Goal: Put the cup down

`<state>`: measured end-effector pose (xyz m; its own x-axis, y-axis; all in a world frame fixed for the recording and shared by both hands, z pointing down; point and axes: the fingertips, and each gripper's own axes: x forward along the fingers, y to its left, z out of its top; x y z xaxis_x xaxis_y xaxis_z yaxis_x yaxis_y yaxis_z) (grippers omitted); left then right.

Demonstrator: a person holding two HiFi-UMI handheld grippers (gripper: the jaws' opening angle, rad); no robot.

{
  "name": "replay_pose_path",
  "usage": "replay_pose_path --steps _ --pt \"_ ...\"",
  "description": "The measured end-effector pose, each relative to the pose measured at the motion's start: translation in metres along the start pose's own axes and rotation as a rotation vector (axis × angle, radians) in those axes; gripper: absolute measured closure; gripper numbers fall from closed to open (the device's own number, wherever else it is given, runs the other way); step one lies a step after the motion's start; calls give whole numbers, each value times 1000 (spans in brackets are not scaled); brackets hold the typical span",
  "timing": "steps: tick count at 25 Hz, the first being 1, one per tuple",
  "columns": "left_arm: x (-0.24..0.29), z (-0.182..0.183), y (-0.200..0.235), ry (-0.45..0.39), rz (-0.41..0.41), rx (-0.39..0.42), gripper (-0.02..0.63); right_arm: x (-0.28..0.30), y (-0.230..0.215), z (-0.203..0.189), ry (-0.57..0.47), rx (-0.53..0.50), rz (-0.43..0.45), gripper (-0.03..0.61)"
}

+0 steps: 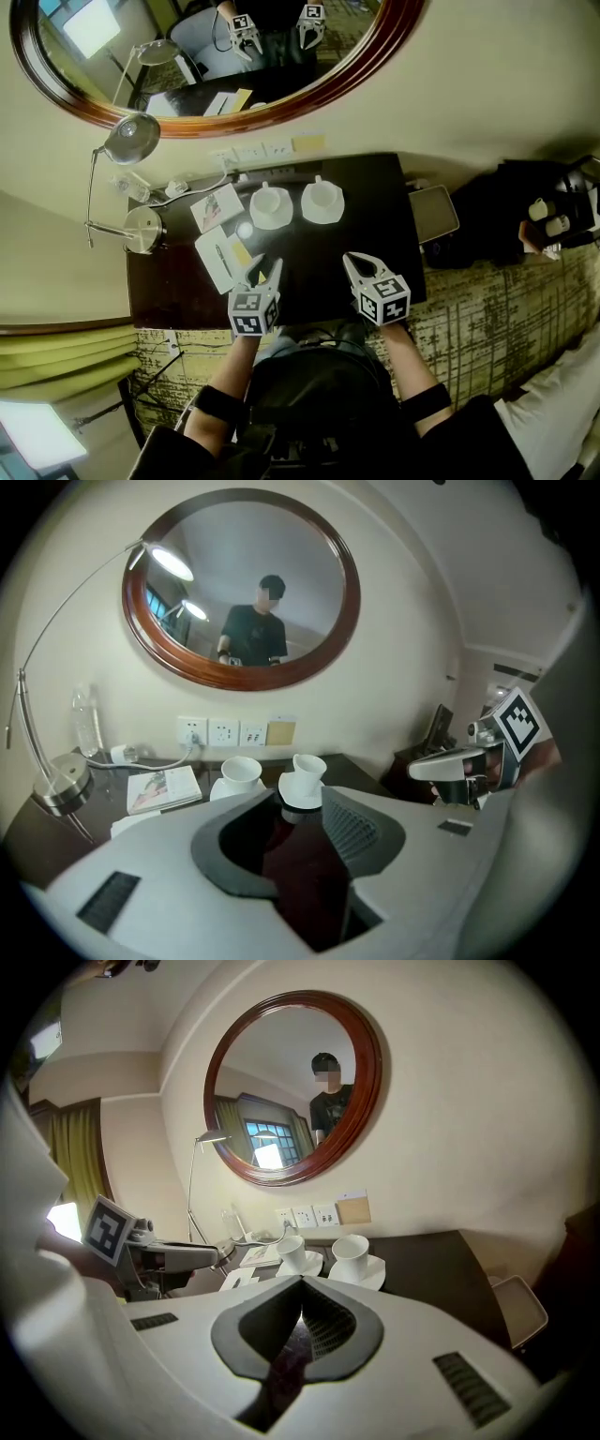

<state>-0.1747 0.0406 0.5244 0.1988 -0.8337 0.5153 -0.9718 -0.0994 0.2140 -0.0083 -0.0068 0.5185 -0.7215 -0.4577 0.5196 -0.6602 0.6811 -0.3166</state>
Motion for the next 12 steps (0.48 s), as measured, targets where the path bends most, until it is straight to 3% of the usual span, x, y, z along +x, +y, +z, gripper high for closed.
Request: replay_pose_path --steps 7,12 --pt "56 3 29 52 -15 10 171 0 -14 -26 25 40 -32 577" --pt "108 7 64 109 5 30 72 1 -8 -40 45 71 -45 577"
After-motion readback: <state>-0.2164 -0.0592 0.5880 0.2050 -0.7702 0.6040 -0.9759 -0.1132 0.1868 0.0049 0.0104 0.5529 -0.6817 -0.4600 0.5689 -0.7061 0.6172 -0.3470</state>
